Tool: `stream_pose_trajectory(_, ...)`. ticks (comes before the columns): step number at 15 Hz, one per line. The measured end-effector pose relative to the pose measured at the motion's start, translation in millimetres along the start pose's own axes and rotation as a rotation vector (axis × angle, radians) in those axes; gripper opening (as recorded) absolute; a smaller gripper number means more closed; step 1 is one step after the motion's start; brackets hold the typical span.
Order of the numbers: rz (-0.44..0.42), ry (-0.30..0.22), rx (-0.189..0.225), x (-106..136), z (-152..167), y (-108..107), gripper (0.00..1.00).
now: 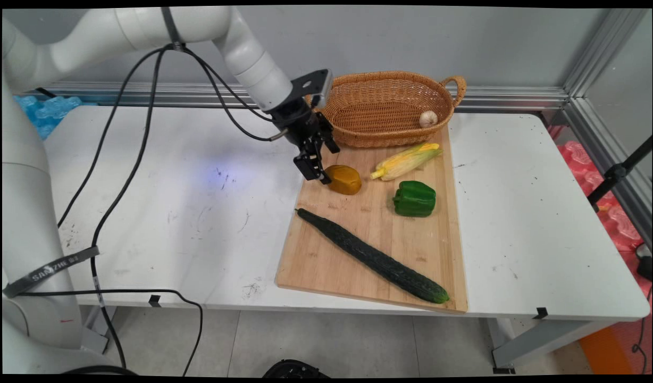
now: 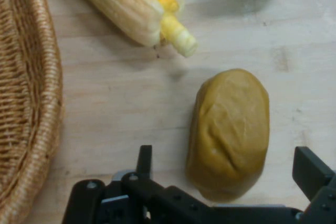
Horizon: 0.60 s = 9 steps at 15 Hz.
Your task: Pick up the potato from the cutting board
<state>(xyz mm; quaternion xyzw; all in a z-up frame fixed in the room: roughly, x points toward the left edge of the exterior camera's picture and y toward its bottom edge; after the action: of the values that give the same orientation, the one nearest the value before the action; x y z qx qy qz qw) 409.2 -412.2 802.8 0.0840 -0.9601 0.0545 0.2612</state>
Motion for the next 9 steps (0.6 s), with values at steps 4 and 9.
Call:
stream_pose_trajectory(4, 0.008, -0.002, -0.014, 3.6, 12.2, -5.8, 1.0)
stream_pose_trajectory(9, 0.023, -0.007, -0.04, 7.7, 24.0, -10.7, 0.0)
